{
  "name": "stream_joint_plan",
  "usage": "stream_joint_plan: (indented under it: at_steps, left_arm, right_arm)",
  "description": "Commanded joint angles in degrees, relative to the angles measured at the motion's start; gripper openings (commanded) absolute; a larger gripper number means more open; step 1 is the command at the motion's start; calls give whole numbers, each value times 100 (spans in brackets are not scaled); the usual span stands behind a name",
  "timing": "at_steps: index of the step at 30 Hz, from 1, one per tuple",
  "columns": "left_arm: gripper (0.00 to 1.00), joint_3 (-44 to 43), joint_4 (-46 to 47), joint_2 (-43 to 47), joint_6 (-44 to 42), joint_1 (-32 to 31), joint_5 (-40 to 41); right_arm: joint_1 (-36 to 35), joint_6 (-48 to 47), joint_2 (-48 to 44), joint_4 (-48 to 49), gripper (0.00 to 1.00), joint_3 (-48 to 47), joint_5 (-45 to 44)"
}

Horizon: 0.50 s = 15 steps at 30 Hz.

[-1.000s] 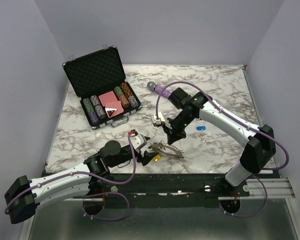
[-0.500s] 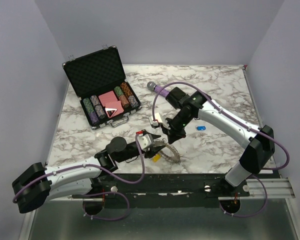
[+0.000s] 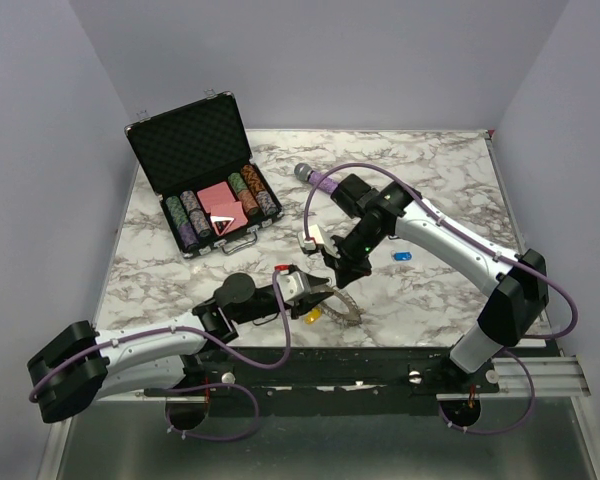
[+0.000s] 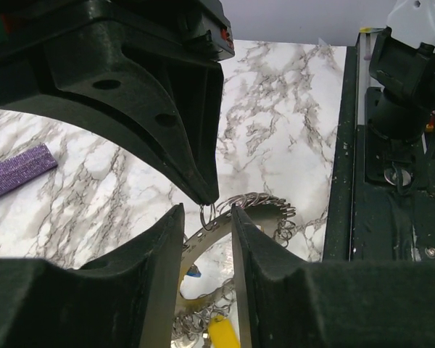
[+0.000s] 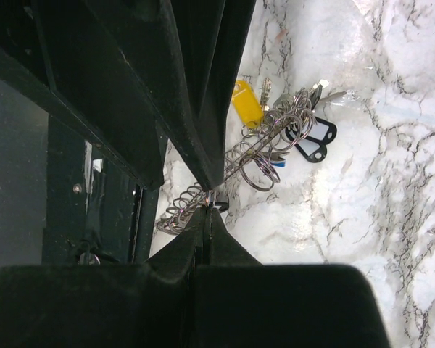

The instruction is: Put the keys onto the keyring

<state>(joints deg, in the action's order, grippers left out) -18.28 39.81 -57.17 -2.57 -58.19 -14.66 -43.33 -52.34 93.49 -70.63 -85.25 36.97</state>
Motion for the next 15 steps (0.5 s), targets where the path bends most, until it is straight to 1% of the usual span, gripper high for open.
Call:
stream_joint_plan:
  at_steps: [1, 11, 12, 15]
  left_arm:
    - [38, -17, 299, -154, 81, 1, -249]
    - [35, 44, 378, -383, 46, 1, -108]
    - [33, 44, 378, -392, 37, 1, -99]
    - [31, 27, 369, -418, 20, 1, -99]
  right_arm:
    - [-26, 101, 46, -91, 0, -220, 266]
    - [-26, 136, 11, -74, 0, -229, 399]
    - [-18, 145, 11, -65, 0, -237, 416]
    - [-17, 136, 11, -56, 0, -237, 434]
